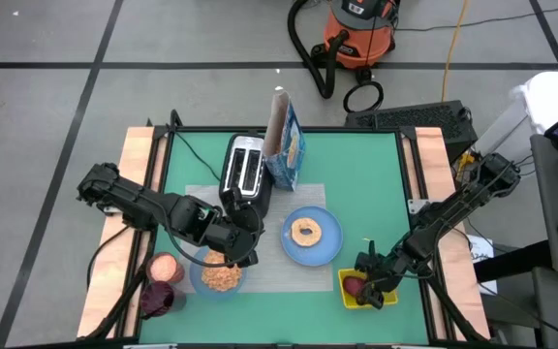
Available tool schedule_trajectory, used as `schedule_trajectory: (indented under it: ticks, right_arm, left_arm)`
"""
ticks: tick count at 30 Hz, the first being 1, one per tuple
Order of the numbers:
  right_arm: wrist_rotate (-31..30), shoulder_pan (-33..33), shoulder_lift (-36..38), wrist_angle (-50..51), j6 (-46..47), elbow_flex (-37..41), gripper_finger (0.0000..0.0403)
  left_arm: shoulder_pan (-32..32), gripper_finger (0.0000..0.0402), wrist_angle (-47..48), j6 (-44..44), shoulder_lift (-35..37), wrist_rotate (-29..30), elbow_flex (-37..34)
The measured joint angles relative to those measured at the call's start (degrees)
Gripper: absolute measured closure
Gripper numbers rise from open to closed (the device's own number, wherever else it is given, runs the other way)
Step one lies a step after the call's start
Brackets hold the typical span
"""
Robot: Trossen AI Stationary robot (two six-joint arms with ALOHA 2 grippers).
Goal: Arrange a breakfast setting
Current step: Put the apple on the top of the mat
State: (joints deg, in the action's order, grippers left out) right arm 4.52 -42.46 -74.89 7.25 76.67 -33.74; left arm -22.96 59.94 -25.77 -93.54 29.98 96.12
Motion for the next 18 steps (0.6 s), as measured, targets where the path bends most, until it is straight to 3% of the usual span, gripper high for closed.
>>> schedule_trajectory:
  ticks: [12, 18]
  right_arm:
    - [-1.9, 0.0, 0.0, -2.3, -0.9, 1.3, 0.0060]
    - [-3.2, 0.0, 0.0, -2.3, -0.9, 1.3, 0.0095]
  left_arm:
    - [0.0, 0.0229, -0.1, 0.0, 0.0, 0.0, 0.0]
    - [0.0, 0.0229, -0.1, 0.0, 0.0, 0.0, 0.0]
